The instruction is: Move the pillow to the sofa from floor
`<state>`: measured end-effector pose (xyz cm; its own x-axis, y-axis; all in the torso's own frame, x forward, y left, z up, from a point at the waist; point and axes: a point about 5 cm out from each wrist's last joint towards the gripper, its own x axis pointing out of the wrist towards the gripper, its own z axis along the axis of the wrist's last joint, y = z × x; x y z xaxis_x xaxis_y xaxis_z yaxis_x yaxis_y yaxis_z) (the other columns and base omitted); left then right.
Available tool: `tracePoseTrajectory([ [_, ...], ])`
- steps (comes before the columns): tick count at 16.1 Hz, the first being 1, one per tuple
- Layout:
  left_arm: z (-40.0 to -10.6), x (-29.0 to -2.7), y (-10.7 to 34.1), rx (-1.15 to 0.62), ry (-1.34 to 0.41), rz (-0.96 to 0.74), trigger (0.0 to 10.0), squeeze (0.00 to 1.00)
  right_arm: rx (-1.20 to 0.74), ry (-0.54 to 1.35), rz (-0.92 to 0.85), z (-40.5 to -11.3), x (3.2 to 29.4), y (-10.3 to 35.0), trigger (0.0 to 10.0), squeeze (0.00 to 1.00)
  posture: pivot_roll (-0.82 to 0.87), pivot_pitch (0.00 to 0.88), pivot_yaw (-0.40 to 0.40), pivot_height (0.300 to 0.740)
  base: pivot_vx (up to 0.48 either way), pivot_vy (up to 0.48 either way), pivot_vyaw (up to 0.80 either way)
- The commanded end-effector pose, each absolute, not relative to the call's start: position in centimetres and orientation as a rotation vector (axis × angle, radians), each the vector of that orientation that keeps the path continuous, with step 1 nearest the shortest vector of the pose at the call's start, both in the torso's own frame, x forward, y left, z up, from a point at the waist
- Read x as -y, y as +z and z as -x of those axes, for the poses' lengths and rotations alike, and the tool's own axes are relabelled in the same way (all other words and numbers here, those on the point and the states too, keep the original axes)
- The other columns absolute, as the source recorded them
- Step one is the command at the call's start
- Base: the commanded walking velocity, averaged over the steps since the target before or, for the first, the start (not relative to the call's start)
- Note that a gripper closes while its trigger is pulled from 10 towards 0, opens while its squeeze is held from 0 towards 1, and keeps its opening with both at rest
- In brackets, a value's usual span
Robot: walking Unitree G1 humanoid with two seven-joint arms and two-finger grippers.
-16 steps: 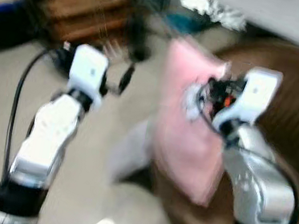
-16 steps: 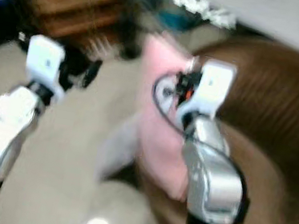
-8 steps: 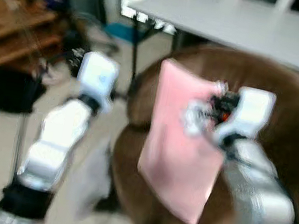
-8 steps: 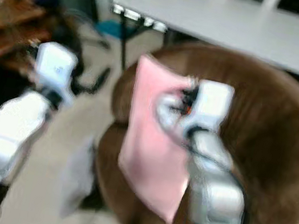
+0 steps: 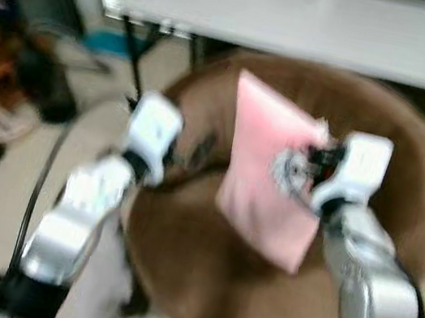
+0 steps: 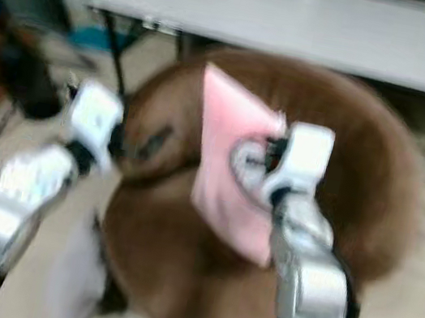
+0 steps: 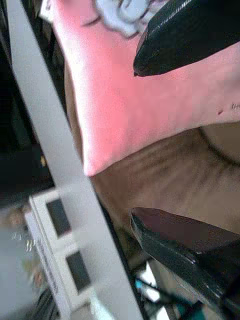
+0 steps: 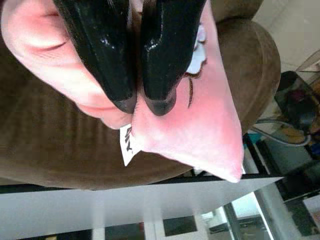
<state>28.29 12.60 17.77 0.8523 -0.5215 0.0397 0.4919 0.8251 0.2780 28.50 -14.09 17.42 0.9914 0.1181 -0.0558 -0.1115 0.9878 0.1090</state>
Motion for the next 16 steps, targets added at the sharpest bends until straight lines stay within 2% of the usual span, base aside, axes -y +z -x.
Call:
tracePoseTrajectory([
  [1,-27.9,-13.4,17.7,0.085,-0.556,-0.286,10.0,0.00,-0.023,0.164,-0.114,-28.8,12.8,18.6,10.0,0.00,-0.06,0.031,0.067,0.740,0.000,0.000,0.00],
  [3,-26.7,-13.9,17.3,0.044,-0.623,-0.299,10.0,0.00,-0.021,0.172,-0.131,-29.0,12.6,19.2,10.0,0.00,-0.04,0.089,0.061,0.740,0.000,0.000,0.00],
  [6,-25.7,-14.2,17.1,0.003,-0.673,-0.308,10.0,0.00,-0.036,0.167,-0.148,-29.8,12.7,19.0,10.0,0.00,-0.02,0.127,0.058,0.740,0.000,0.000,0.00],
  [8,-24.6,-14.8,17.2,-0.031,-0.692,-0.323,10.0,0.00,-0.071,0.062,-0.214,-32.0,13.9,17.1,10.0,0.00,0.03,0.191,0.065,0.740,0.000,0.000,0.00],
  [10,-23.6,-15.7,17.6,-0.056,-0.701,-0.344,10.0,0.00,-0.074,0.009,-0.217,-33.6,15.0,16.1,10.0,0.00,0.05,0.218,0.077,0.740,0.000,0.000,0.00],
  [13,-22.9,-16.5,18.1,-0.075,-0.694,-0.375,10.0,0.00,-0.068,-0.093,-0.121,-36.5,18.2,15.9,10.0,0.00,0.11,0.258,0.085,0.740,0.000,0.000,0.00],
  [16,-22.1,-17.2,18.6,-0.099,-0.689,-0.391,10.0,0.00,-0.005,-0.275,-0.011,-39.0,22.7,18.2,10.0,0.00,0.15,0.261,0.092,0.740,0.000,0.000,0.00],
])
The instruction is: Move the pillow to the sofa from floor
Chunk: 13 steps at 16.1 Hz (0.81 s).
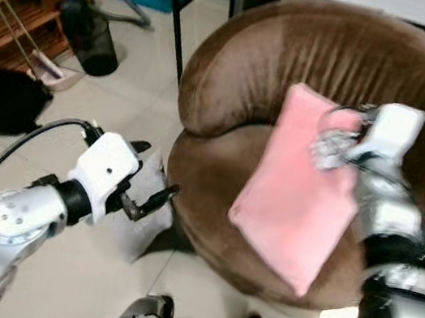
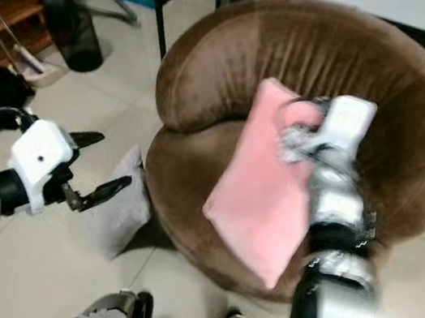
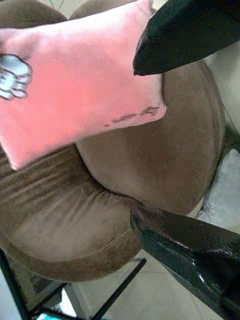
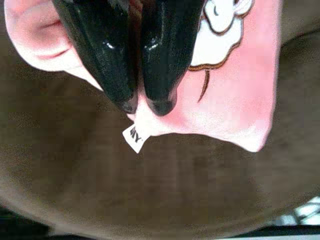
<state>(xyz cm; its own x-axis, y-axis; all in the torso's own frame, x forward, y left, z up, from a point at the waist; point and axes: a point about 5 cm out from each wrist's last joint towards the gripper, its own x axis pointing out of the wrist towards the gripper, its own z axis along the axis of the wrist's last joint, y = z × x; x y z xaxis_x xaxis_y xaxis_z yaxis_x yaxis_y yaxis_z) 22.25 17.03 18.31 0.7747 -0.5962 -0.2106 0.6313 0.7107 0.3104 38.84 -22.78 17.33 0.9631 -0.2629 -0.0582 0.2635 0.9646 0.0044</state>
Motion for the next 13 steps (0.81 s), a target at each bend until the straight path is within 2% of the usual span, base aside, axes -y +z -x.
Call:
tracePoseTrajectory([
  [1,-22.0,-17.4,18.7,-0.104,-0.687,-0.397,10.0,0.00,0.031,-0.317,0.004,-39.4,23.7,19.5,10.0,0.00,0.15,0.262,0.095,0.740,0.000,0.000,0.00],
  [2,-22.0,-17.4,18.8,-0.106,-0.686,-0.399,10.0,0.00,0.052,-0.337,0.015,-39.7,24.2,20.2,10.0,0.00,0.16,0.268,0.097,0.740,0.000,0.000,0.00],
  [3,-22.1,-17.4,18.9,-0.106,-0.687,-0.399,10.0,0.00,0.068,-0.340,0.007,-39.9,24.5,20.9,10.0,1.00,0.16,0.269,0.097,0.740,0.000,0.000,0.00],
  [7,-21.9,-17.0,18.8,-0.112,-0.690,-0.386,10.0,0.00,0.022,-0.258,0.000,-40.2,24.0,20.1,10.0,1.00,0.15,0.247,0.088,0.740,0.000,0.000,0.00],
  [9,-22.3,-16.9,18.8,-0.096,-0.676,-0.394,10.0,0.00,0.031,-0.232,0.062,-40.3,23.7,20.2,10.0,1.00,0.15,0.237,0.087,0.740,0.000,0.000,0.00],
  [10,-22.5,-16.9,18.8,-0.077,-0.648,-0.389,10.0,0.00,0.049,-0.228,0.083,-40.3,23.7,20.6,10.0,0.00,0.14,0.228,0.083,0.740,0.000,0.000,0.00],
  [13,-23.3,-17.7,17.3,-0.072,-0.442,-0.315,10.0,0.00,0.109,-0.100,0.037,-40.3,22.4,20.6,10.0,0.00,0.07,0.170,0.064,0.740,0.000,0.000,0.00],
])
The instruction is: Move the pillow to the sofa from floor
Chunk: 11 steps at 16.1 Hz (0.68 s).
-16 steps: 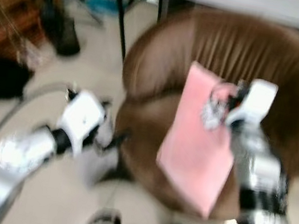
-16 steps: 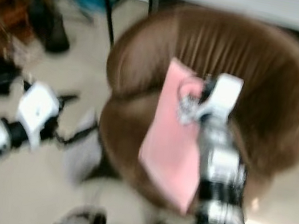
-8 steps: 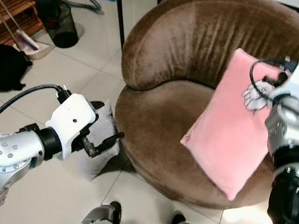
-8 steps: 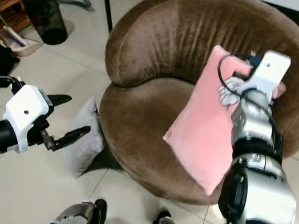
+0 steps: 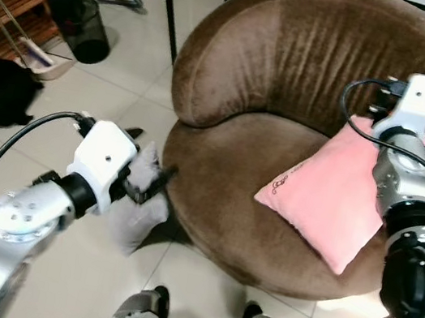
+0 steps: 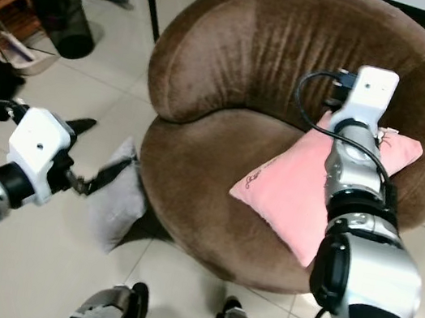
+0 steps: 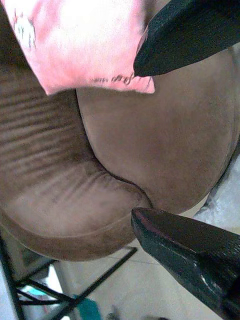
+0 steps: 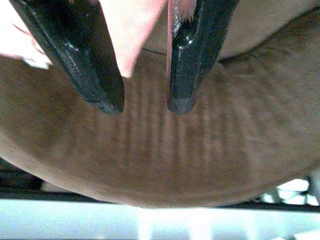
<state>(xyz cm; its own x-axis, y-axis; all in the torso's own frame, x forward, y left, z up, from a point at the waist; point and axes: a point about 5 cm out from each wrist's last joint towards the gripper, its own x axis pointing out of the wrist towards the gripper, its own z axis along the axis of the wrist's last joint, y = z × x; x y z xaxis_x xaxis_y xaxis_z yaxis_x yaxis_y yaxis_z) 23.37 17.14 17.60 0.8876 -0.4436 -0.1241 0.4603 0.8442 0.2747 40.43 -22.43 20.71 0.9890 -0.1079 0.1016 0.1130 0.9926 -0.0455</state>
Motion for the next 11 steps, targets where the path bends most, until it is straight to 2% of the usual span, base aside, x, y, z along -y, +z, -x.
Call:
tracePoseTrajectory([
  [1,-23.2,-17.8,16.7,-0.078,-0.431,-0.321,10.0,0.00,0.113,-0.084,0.027,-40.2,22.3,20.3,10.0,0.00,0.05,0.156,0.062,0.740,0.000,0.000,0.00],
  [2,-22.9,-18.0,15.7,-0.092,-0.393,-0.326,10.0,0.00,0.138,-0.039,0.011,-39.4,21.4,19.2,10.0,0.00,0.01,0.132,0.057,0.740,0.000,0.000,0.00],
  [5,-23.5,-17.4,15.2,-0.055,-0.334,-0.311,10.0,0.00,0.109,0.019,-0.048,-33.6,18.6,15.9,10.0,0.00,-0.03,0.092,0.037,0.740,0.000,0.000,0.00],
  [7,-24.0,-17.2,15.0,-0.032,-0.289,-0.305,10.0,0.00,0.052,0.074,-0.029,-29.1,16.1,13.9,10.0,0.00,-0.06,0.062,0.022,0.740,0.000,0.279,0.00],
  [8,-24.3,-17.2,15.0,-0.021,-0.269,-0.300,10.0,0.00,0.033,0.072,-0.023,-27.7,15.6,13.2,10.0,0.00,-0.06,0.044,0.010,0.740,0.000,0.341,0.00],
  [11,-25.3,-17.0,15.2,0.012,-0.229,-0.299,10.0,0.00,-0.024,0.026,-0.043,-26.1,15.7,13.1,10.0,0.00,-0.07,0.024,0.005,0.740,0.000,0.399,0.00],
])
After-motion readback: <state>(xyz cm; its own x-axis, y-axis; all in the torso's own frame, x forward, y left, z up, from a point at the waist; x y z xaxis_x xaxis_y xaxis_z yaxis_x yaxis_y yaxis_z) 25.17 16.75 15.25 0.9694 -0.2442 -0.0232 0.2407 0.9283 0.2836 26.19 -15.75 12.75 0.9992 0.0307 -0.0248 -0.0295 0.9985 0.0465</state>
